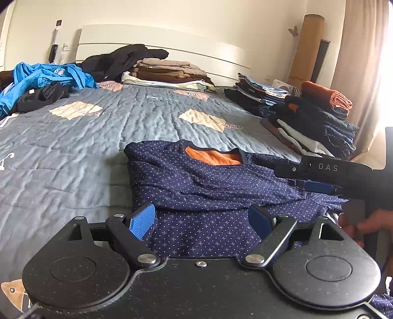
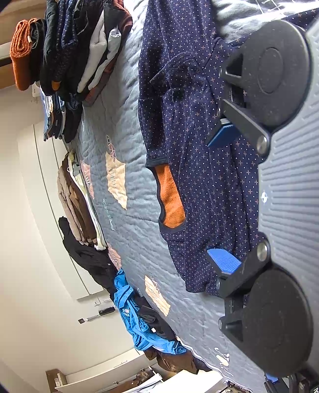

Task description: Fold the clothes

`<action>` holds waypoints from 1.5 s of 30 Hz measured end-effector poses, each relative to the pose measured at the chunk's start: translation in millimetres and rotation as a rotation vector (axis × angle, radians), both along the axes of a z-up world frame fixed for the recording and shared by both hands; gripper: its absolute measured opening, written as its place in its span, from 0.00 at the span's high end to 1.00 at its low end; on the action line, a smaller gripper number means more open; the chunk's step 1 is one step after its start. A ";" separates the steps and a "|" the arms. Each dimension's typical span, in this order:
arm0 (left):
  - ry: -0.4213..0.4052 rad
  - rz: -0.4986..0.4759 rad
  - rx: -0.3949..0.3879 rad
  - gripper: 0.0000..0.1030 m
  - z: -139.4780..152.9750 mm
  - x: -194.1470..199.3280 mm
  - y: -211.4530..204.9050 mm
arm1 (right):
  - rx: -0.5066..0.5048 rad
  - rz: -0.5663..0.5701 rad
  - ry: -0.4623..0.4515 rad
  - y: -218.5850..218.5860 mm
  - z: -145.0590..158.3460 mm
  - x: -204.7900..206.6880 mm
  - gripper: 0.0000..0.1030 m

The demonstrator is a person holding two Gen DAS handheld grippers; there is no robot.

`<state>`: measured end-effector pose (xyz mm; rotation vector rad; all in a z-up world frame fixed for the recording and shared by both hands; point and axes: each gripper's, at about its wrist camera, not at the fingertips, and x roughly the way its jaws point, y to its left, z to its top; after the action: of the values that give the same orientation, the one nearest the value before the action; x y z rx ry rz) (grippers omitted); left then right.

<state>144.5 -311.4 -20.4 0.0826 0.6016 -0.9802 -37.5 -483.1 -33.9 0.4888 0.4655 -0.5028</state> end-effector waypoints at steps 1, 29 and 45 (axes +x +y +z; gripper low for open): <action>0.000 0.000 0.000 0.20 -0.2 0.4 -0.1 | 0.000 0.000 0.000 0.0 0.0 0.0 0.14; -0.006 -0.002 0.005 0.20 -0.8 -0.2 0.7 | -0.001 0.006 0.006 4.2 -1.1 1.7 0.14; -0.009 -0.004 0.007 0.20 -0.9 0.5 0.5 | -0.001 0.010 0.010 5.2 -1.8 2.3 0.14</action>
<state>144.9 -310.9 -21.3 0.0943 0.5973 -0.9811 -35.2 -477.9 -35.7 0.4834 0.4771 -0.4964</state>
